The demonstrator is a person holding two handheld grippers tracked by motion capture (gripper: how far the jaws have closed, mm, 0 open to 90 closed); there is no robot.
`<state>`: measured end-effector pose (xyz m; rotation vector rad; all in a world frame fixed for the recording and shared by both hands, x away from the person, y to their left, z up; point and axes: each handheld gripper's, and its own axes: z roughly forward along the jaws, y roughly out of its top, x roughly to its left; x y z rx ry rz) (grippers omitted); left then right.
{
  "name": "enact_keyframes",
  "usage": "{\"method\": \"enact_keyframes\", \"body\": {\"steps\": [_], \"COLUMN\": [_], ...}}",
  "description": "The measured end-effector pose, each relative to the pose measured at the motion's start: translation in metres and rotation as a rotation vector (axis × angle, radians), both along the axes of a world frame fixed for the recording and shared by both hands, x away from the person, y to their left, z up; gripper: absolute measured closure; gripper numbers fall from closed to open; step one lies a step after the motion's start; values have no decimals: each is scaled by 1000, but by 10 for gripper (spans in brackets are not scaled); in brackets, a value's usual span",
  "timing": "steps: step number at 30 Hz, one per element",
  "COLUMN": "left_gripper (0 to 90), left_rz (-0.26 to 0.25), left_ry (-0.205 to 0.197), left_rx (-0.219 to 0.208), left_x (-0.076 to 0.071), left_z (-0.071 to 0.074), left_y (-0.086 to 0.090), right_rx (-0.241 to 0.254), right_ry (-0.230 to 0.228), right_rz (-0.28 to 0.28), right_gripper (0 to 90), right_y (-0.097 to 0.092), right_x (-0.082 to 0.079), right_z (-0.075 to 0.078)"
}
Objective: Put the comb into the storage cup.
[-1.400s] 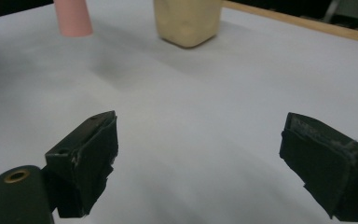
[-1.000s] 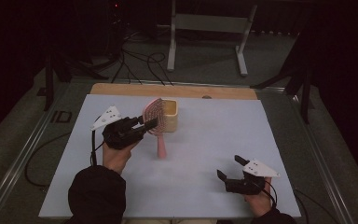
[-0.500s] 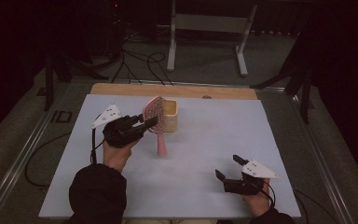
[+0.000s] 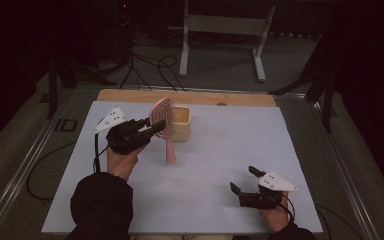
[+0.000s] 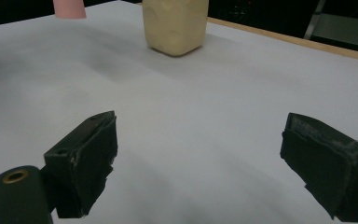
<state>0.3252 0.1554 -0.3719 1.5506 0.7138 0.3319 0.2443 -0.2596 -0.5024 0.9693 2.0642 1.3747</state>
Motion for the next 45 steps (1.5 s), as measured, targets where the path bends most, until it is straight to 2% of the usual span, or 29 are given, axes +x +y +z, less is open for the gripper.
{"method": "enact_keyframes", "body": {"steps": [20, 45], "left_gripper": [666, 666], "left_rz": [26, 44], "left_ry": [2, 3], "left_rx": [0, 4], "left_x": [6, 15], "left_z": [7, 15], "left_y": [8, 11], "right_rx": [-3, -1], "right_ry": [10, 13], "right_rz": [9, 11], "right_gripper": [110, 110], "right_y": [1, 1], "right_x": [1, 2], "right_z": [-1, -2]}}
